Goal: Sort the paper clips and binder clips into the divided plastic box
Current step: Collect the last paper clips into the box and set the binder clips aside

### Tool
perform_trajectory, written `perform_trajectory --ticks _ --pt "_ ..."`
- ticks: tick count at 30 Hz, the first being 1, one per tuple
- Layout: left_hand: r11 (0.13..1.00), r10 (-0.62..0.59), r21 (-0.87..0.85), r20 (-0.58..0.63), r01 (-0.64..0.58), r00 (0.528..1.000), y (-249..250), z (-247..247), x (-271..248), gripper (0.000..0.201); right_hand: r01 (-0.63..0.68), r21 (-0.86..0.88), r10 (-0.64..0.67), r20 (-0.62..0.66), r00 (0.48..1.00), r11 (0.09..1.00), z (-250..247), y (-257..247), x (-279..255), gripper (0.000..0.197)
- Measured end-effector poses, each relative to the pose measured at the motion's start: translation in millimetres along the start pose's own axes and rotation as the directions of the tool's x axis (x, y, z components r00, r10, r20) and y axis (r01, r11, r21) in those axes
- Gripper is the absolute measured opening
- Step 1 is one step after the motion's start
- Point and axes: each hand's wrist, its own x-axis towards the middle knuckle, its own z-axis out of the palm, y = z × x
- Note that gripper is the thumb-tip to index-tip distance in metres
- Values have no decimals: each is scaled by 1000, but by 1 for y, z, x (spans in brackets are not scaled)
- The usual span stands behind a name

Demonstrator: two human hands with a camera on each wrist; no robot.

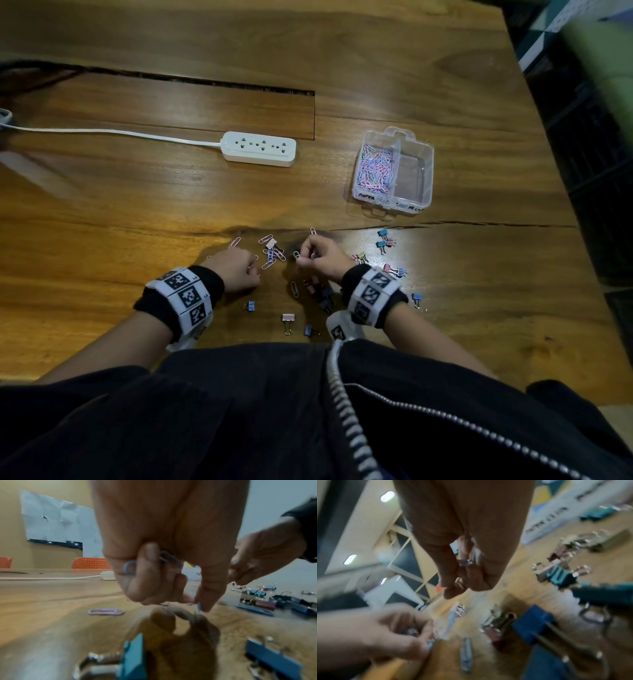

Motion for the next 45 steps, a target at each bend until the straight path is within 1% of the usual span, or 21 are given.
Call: perform_trajectory --ticks 2,4,7,10,12,13,14,16,18,20,22,24,25,27,29,32,34,37,40,43,45 --pt "986 -6 -167 -30 1 1000 3 1 -1 25 -53 269 28 98 995 962 -7 0 -8 26" --pt "878 -8 -478 -19 -2 1000 4 0 -3 30 -124 316 80 148 986 940 -12 0 -14 31" --pt "552 9 -834 30 20 1000 2 -5 -7 33 -220 185 196 139 971 958 -9 -4 -20 29" --pt "278 33 -960 58 47 998 -4 -9 -9 31 -207 -36 209 77 975 978 2 -6 -21 31" --pt "183 -14 -980 82 84 997 -8 -12 -9 26 -130 -270 144 32 989 954 13 -2 -18 29" --pt "210 -72 -973 82 96 994 -10 -15 -8 25 -94 -423 110 14 994 901 17 0 -17 28" --pt "293 -151 -950 63 106 987 -11 -17 -8 25 -65 -563 78 -1 997 824 21 2 -17 31" --pt "549 -299 -825 -45 133 953 -15 -20 -5 25 -4 -752 8 2 1000 659 26 4 -19 39" --pt "716 -373 -680 -179 160 910 -21 -21 -2 27 48 -837 -66 15 998 545 28 6 -19 43" --pt "804 -382 -562 -242 192 892 -27 -21 -1 22 62 -849 -86 19 996 525 28 7 -18 36" --pt "869 -379 -427 -252 249 891 -30 -19 -1 22 52 -833 -55 26 998 551 28 9 -16 28" --pt "900 -381 -318 -246 297 891 -31 -18 -2 30 49 -799 -13 52 999 600 27 8 -14 19" --pt "910 -377 -278 -251 307 892 -31 -18 -1 30 43 -751 -5 53 999 658 26 7 -13 13" --pt "925 -364 -214 -263 314 893 -31 -17 -1 24 1 -570 9 16 1000 822 19 4 -10 13" --pt "934 -353 -150 -253 324 901 -31 -16 -3 23 -43 -333 17 -82 997 942 4 -2 -7 14" --pt "933 -346 -174 -185 316 920 -32 -17 -6 28 -72 -20 67 -198 978 997 -23 -8 2 20" --pt "943 -325 -131 -163 306 932 -35 -19 -8 26 -69 83 88 -244 966 994 -37 -8 10 26" --pt "956 -293 -65 -182 286 939 -38 -23 -11 14 -123 114 146 -218 965 986 -45 -9 16 24" --pt "949 -304 -120 -115 290 946 -42 -22 -13 21 -195 94 212 -223 951 976 -44 -9 24 30" --pt "935 -296 -211 -22 285 955 -44 -19 -15 24 -232 -99 190 -316 930 968 -37 -10 32 23" --pt "864 -301 -422 6 276 953 -42 -18 -17 25 -254 -250 157 -351 923 934 -30 -13 34 33"
